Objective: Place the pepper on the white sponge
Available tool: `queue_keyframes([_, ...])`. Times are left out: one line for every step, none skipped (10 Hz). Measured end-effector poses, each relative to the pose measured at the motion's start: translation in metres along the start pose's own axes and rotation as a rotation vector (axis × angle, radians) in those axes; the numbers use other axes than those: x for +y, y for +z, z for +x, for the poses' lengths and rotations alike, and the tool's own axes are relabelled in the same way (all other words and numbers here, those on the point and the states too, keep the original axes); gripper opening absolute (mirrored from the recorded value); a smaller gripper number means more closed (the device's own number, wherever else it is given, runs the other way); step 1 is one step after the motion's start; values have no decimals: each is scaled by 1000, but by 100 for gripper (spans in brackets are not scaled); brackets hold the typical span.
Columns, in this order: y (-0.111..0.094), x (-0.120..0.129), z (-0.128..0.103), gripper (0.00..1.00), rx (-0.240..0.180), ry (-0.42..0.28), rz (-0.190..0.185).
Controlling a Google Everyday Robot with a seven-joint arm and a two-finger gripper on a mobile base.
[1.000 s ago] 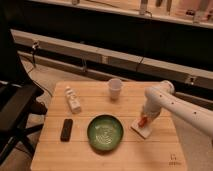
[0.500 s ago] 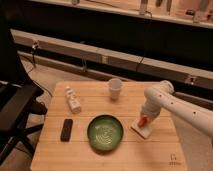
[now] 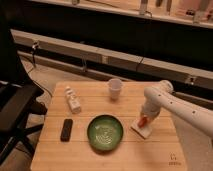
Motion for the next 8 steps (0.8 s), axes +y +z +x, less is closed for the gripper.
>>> queue_keyframes([-2,0,-2,52,0,4,-5])
queue_keyframes([-2,2,-4,61,-1,8,-10])
queue_keyframes([-2,1,-8,72,-1,8,-17])
queue_keyframes([-1,0,-12,78,-3,7,-22])
queue_keyframes([1,1,-16,80,-5,9,-28])
queue_keyframes([4,3,-19,80,-8,13,-35])
queue_keyframes([5,6,-22,80,-12,18,-37])
queue_keyframes([3,9,-22,79,-15,27,-27])
